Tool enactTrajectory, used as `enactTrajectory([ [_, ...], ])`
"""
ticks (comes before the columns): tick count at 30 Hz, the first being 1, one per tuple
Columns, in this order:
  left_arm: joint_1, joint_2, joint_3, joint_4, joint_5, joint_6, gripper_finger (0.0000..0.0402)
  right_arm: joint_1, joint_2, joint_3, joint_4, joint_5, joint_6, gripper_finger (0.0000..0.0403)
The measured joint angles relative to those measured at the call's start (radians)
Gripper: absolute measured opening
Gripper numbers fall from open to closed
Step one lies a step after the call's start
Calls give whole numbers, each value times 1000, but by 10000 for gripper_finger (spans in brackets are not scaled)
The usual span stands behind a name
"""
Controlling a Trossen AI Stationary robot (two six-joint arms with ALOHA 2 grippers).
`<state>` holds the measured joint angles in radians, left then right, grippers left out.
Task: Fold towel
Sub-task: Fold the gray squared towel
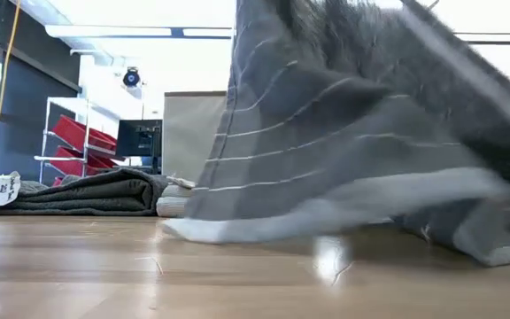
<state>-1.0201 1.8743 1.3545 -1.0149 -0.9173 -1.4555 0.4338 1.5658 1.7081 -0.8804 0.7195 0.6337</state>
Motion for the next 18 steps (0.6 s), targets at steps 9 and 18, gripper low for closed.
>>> enactTrajectory([
  [9,110,103,-4,39,-87,-33,180,63,-2,0,-13,-30,24,0],
  [18,215,38,-248,588,31,183,125,104,-2,0,-44,-33,24,0],
])
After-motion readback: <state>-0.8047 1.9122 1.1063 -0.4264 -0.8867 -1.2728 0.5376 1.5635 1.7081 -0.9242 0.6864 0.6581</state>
